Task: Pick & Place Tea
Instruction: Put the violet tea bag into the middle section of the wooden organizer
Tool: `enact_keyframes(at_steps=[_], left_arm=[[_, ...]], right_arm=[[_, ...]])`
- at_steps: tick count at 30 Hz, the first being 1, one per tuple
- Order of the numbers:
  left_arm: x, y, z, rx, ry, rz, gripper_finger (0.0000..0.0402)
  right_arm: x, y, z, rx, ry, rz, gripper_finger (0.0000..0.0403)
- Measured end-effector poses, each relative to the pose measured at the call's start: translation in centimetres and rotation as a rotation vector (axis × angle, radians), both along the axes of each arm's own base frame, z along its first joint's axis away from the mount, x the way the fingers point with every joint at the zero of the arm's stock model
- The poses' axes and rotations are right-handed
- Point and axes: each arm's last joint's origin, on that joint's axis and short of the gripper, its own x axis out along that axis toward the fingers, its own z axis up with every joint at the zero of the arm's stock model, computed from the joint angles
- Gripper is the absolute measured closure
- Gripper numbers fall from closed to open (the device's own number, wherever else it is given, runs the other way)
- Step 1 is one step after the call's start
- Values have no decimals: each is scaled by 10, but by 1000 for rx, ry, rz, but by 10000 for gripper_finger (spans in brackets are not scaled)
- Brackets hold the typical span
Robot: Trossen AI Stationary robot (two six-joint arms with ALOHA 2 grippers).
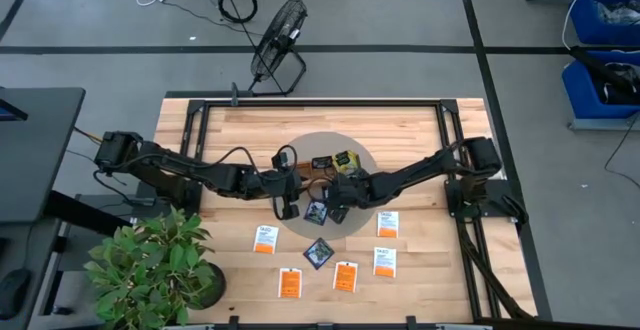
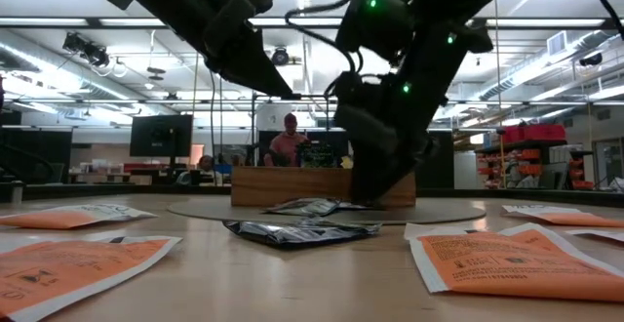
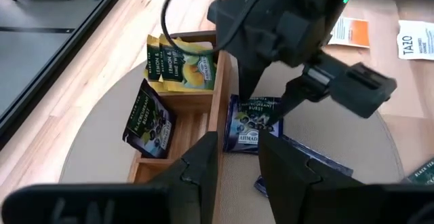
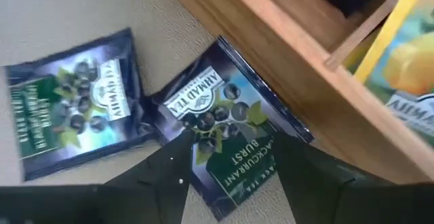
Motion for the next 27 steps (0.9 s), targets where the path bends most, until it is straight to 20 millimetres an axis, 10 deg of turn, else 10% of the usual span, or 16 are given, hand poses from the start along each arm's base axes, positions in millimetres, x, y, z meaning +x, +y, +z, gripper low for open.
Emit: enact_keyframes(at_steps=[15, 27], left_arm=[[-1, 0, -1, 2, 14, -1, 291], [-1, 0, -1, 2, 15, -2, 291]], right_arm=[[2, 3, -12, 12, 23, -3, 215], [1, 9, -13, -15, 45, 77, 389]])
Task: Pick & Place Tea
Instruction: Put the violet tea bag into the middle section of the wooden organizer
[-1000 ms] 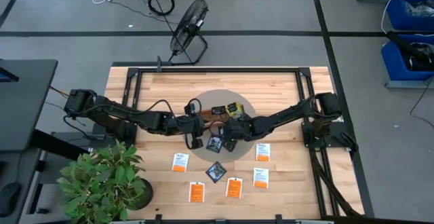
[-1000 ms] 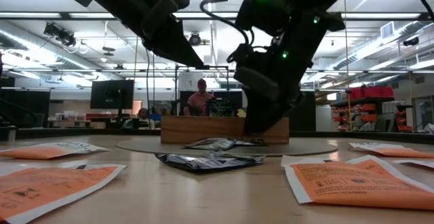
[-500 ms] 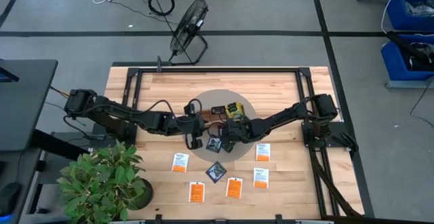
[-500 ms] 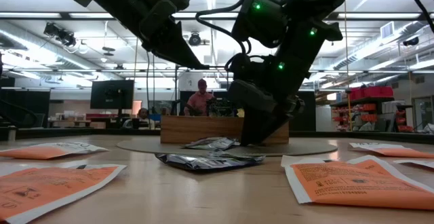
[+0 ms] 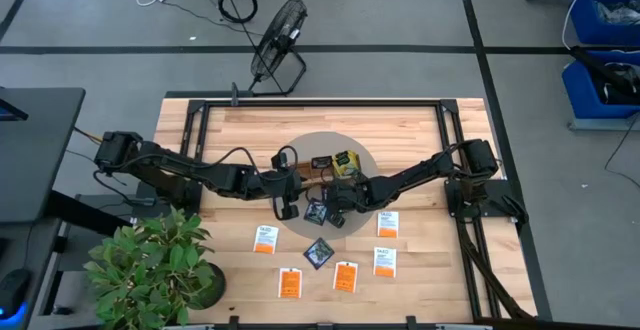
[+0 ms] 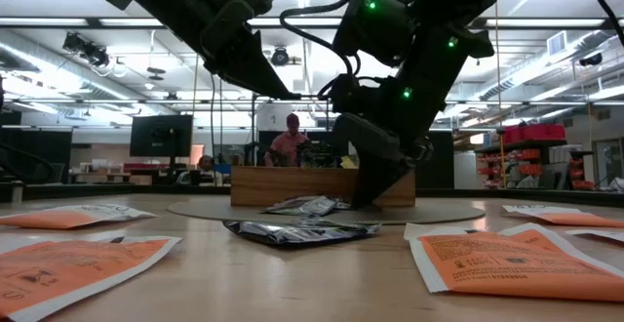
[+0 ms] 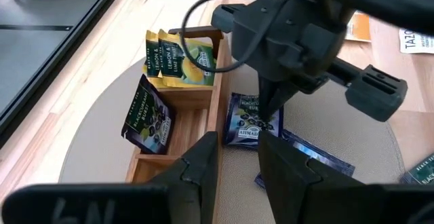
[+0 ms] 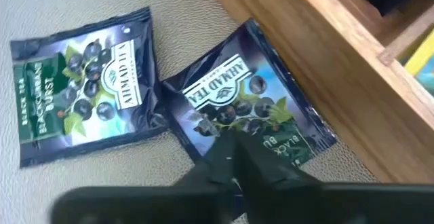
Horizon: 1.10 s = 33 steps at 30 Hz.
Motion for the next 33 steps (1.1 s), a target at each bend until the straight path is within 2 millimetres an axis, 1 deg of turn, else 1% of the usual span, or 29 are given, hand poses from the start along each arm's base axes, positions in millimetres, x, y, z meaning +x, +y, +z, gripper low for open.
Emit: enact_keyframes(at_steps=[1, 6, 10, 14, 19, 22, 24, 26, 28, 31, 33], left_arm=[[0, 0, 0, 0, 0, 0, 291], [0, 0, 0, 0, 0, 0, 291], [0, 0, 0, -1, 0, 0, 291], [0, 0, 0, 0, 0, 0, 291], [0, 0, 0, 0, -1, 0, 291], [0, 0, 0, 0, -1, 0, 291], [0, 0, 0, 0, -1, 0, 291], [0, 0, 0, 0, -1, 0, 291], [0, 0, 0, 1, 0, 0, 291], [0, 0, 0, 1, 0, 0, 291], [0, 0, 0, 0, 0, 0, 291]], right_arm=[[0, 1, 0, -9, 0, 11, 395], [-2, 7, 0, -73, 5, 40, 399], [-5, 12, 4, -81, 9, 60, 401], [-8, 20, 16, -96, -23, 76, 401], [-12, 24, 32, -83, -59, 78, 402], [-17, 29, 36, -73, -45, 76, 402], [-20, 31, 35, -38, -20, 63, 401], [-23, 31, 33, -13, 7, 35, 391], [-25, 29, 32, -6, 25, 9, 368], [-27, 24, 31, 19, 42, -67, 315], [-28, 18, 31, 74, 53, -128, 273]])
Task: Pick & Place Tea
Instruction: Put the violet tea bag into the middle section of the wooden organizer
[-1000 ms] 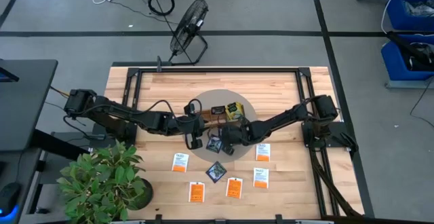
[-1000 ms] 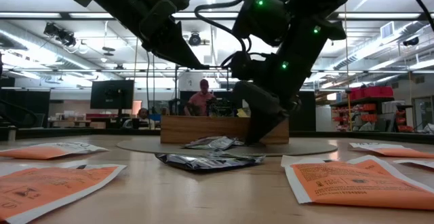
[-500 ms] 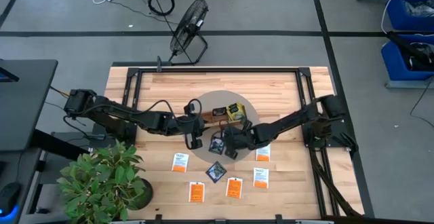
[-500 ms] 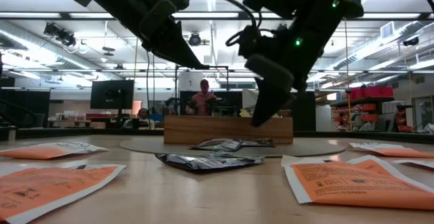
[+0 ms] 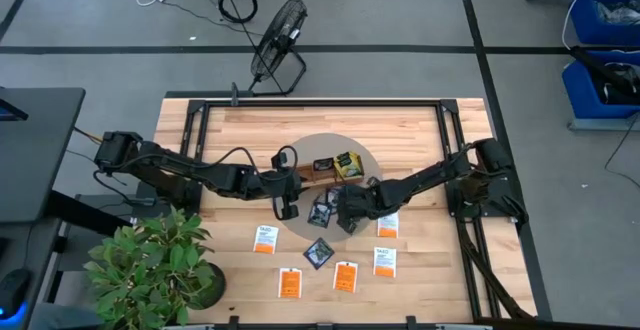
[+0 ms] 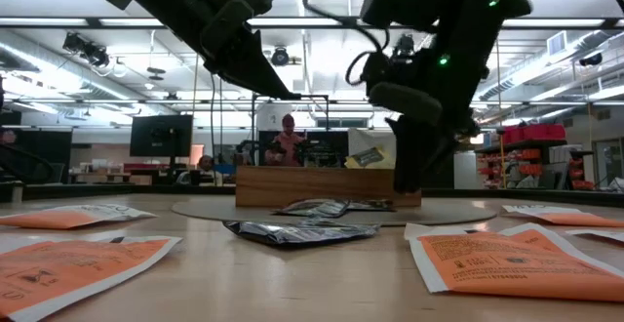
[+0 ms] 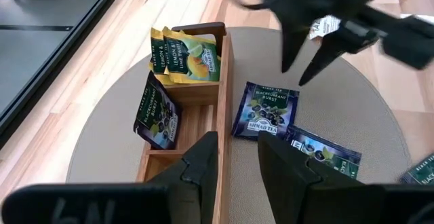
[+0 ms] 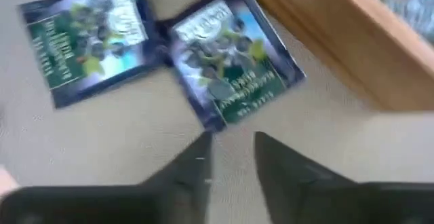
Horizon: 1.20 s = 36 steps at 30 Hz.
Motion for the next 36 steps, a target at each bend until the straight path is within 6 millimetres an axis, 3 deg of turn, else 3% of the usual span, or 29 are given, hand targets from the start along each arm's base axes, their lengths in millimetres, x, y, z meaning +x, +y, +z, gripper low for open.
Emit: enact_keyframes(at_steps=[7, 12, 28, 36], left_arm=[[0, -1, 0, -9, 2, -17, 291], [0, -1, -1, -8, 8, -17, 291], [-1, -1, -1, -7, 18, -17, 291], [-1, -1, -1, -7, 19, -17, 291]], right_arm=[[11, -9, 2, 96, -97, -82, 151], [9, -10, 2, 98, -88, -115, 115], [18, -10, -19, 56, -90, -129, 142], [17, -9, -19, 53, -86, -128, 194]])
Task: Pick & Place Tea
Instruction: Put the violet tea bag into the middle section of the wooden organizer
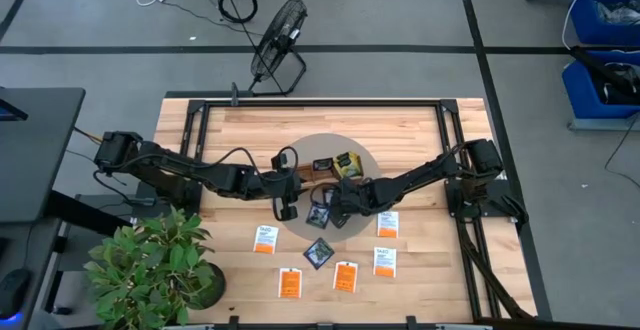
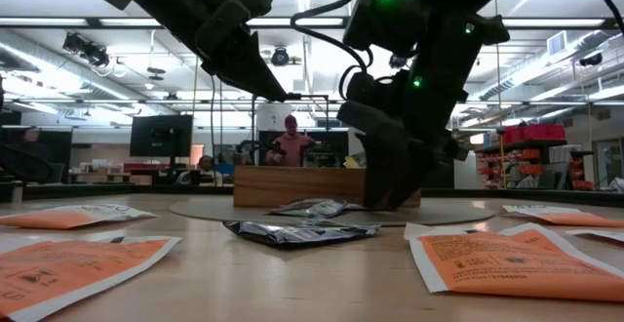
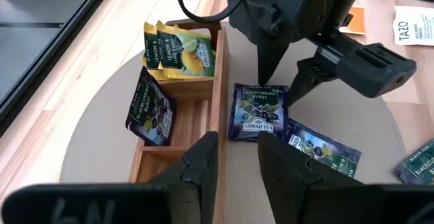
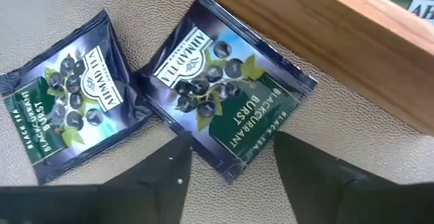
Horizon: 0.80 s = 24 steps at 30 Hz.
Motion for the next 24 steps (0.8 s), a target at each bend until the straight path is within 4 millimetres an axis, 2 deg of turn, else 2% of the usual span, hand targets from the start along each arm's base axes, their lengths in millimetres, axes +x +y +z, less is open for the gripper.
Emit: enact_keyframes(at_steps=[16, 24], left_arm=[[0, 0, 0, 0, 0, 0, 291], [0, 0, 0, 0, 1, 0, 291]], right_arm=[[0, 1, 0, -16, 13, 48, 387], [-1, 6, 0, -95, 21, 92, 400]])
